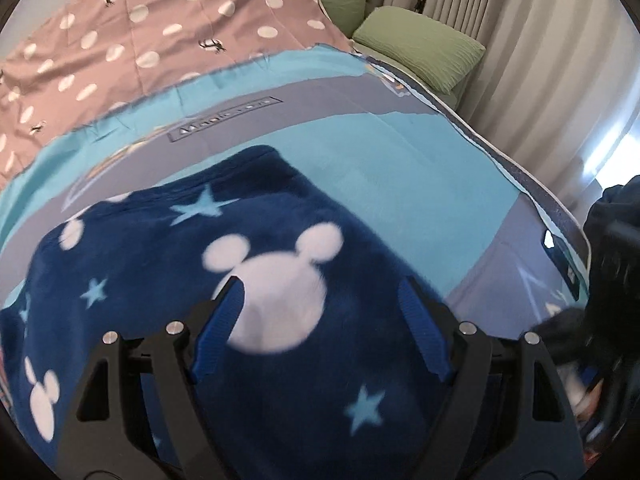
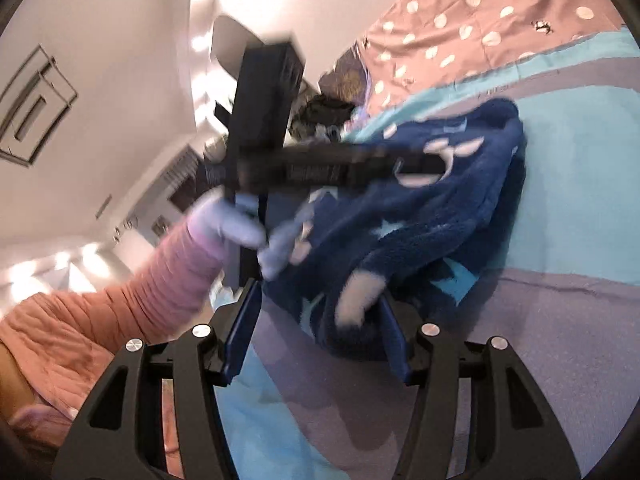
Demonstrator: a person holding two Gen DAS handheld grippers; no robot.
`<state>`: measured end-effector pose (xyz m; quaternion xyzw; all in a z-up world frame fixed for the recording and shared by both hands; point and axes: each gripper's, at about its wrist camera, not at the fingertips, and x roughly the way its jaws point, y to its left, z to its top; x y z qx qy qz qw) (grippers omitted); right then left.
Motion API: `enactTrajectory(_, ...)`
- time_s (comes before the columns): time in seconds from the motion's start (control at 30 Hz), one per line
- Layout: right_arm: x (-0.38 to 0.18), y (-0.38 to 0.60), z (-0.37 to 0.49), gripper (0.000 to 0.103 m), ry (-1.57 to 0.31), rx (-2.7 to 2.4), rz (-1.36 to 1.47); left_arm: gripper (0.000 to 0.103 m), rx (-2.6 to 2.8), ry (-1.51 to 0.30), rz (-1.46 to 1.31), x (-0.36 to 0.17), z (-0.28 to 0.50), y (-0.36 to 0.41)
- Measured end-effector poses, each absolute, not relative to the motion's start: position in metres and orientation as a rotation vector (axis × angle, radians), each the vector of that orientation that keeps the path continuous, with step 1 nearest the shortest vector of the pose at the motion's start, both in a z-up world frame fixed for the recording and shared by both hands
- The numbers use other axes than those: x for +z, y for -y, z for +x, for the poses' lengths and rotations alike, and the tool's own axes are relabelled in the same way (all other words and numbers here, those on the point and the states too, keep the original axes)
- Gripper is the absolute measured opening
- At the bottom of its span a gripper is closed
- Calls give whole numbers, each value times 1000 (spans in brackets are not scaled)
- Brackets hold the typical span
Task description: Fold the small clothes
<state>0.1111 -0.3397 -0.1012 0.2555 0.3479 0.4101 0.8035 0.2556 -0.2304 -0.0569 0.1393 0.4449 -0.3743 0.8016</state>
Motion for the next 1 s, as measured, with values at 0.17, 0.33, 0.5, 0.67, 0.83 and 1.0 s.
enactTrajectory(0.17, -108, 330, 109, 58, -798, 822, 483, 81, -811, -929, 495, -70, 253, 276)
enactTrajectory(0.33, -115, 329, 113, 60, -849, 813, 487, 81, -729, -937, 668, -106, 261, 300)
enactTrajectory(0.5, -120, 330, 124, 61, -917, 880, 530, 80, -755, -957, 510, -103, 272, 273)
enactTrajectory(0.67, -113, 333, 120, 59, -892, 1149, 640, 79, -798, -941, 410, -98, 275, 262)
enactTrajectory(0.83, -108, 320, 100, 60, -926, 1162, 499, 79, -826, -950, 357, -98, 271, 253)
enactTrajectory(1.0, -95, 356, 95, 59, -876, 1007, 543, 77, -831, -930, 330, -101, 271, 251)
